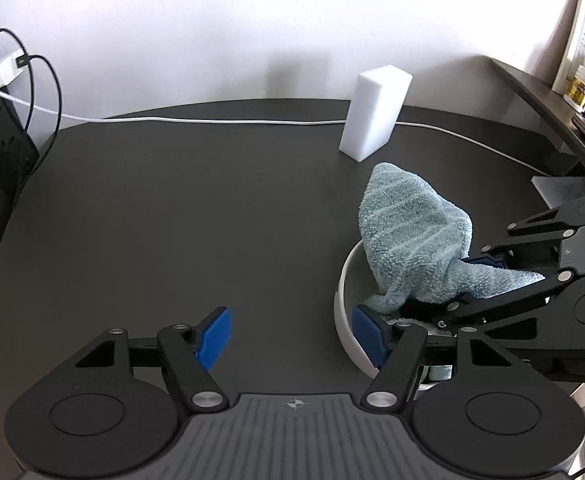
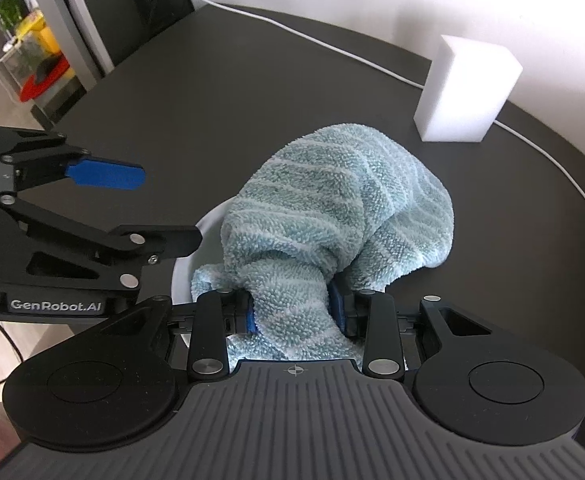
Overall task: Clean bowl
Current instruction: 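Grasp the white bowl rim with the left gripper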
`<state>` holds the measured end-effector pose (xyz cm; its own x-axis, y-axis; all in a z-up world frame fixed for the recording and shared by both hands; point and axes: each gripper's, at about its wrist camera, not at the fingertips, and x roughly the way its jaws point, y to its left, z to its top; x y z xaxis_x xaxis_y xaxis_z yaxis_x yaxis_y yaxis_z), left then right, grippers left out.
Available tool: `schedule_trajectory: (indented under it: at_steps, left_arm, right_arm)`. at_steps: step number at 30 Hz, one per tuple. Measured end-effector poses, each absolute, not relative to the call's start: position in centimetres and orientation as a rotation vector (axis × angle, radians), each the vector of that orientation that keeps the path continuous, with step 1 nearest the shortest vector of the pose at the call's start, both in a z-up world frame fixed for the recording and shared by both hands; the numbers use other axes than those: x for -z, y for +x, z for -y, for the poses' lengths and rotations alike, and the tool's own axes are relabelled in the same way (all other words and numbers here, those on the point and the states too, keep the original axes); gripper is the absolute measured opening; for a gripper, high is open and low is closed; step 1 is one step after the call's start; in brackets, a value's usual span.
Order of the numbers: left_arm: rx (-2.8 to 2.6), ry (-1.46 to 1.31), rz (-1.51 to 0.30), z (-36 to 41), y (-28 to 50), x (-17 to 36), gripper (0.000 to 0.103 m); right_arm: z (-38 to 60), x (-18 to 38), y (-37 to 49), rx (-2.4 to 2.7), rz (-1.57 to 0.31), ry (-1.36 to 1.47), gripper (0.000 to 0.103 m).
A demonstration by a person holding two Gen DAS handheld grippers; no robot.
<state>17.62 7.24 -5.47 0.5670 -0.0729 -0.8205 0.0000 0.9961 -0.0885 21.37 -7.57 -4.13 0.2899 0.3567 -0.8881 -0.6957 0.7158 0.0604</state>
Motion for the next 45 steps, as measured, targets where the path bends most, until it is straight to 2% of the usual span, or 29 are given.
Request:
schedule_trajectory:
  at_steps: [6,8,11,13,14,19,22,30,38,45]
  left_arm:
    - [0.131,-0.063,-0.975,-7.1,18.1,6.8,0.064]
    - [0.164,-0.045,-0.973,-6.8,18.3,7.1,0.060]
    - [0.225,-0.031,-0.968,-6.3,18.7,7.6,0.043]
    - [0.256,-0.006,-0.965,-5.9,18.6,7.9,0.024]
    - [0.263,0.020,-0.966,-5.5,18.6,8.2,0.023]
    - [0.300,0.115,-0.914,-4.7,17.8,8.8,0.022]
    - [0.311,0.149,-0.885,-4.5,17.2,8.8,0.021]
    - [0.329,0.156,-0.875,-4.8,17.0,8.4,0.019]
    - [0.360,0.129,-0.890,-5.7,16.5,8.1,0.019]
    - [0.356,0.139,-0.898,-6.6,16.1,7.8,0.018]
  right_arm:
    - [8.2,4.3,21.0,-0.773,-1.019,-0.409,0.035]
    - [8.3,4.4,20.7,-0.806,-0.983,-0.457,0.035]
    - [8.1,4.6,20.1,-0.843,-0.929,-0.526,0.035]
    - [8.0,4.8,19.7,-0.867,-0.891,-0.564,0.035]
    - [8.0,5.0,19.3,-0.886,-0.865,-0.583,0.035]
    - [8.0,6.1,17.4,-0.942,-0.743,-0.728,0.035]
    - [7.9,6.3,17.6,-0.906,-0.761,-0.697,0.035]
    - [6.9,7.0,16.6,-0.865,-0.658,-0.727,0.027]
    - [6.8,5.2,17.3,-0.946,-0.784,-0.903,0.025]
    - [4.7,6.2,17.9,-0.957,-0.660,-0.873,0.025]
